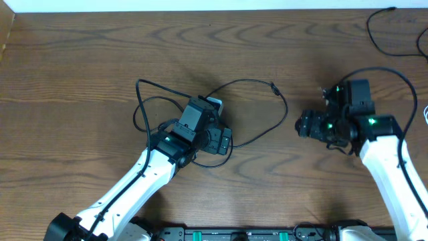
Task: Untangle cables
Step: 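Bring the right gripper back down to the table's right-center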
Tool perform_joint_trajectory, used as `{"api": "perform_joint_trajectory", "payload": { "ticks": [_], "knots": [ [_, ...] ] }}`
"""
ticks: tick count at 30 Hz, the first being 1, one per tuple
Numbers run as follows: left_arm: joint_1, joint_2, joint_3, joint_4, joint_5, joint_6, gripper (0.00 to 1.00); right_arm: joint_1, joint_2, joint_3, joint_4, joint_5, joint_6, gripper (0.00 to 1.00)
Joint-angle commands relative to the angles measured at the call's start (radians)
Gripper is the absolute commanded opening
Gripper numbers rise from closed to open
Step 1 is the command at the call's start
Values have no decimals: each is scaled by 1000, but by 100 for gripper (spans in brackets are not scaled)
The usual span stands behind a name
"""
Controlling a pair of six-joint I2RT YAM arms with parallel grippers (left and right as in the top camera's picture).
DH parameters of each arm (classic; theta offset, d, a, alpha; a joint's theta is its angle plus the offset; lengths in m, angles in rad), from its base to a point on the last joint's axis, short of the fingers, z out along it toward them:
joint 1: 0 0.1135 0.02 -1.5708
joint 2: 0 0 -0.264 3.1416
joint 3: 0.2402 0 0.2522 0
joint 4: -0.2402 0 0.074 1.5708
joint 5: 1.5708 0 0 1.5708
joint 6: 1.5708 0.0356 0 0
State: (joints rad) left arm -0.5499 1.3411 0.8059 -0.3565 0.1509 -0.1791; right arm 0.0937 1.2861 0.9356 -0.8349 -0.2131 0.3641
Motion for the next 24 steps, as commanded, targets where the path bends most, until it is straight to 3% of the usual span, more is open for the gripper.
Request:
{"api": "perform_joint_trajectory", "payload": {
  "ticks": [1,9,24],
  "knots": [
    [5,9,-3,-2,-6,9,93,-3,-81,-28,17,5,33,81],
    [5,9,-3,-2,-6,10,93,-3,-179,-88,28,30,93,81],
    [5,9,-3,-2,-6,10,93,-3,-185,-153,57,29,137,81]
  ]
}}
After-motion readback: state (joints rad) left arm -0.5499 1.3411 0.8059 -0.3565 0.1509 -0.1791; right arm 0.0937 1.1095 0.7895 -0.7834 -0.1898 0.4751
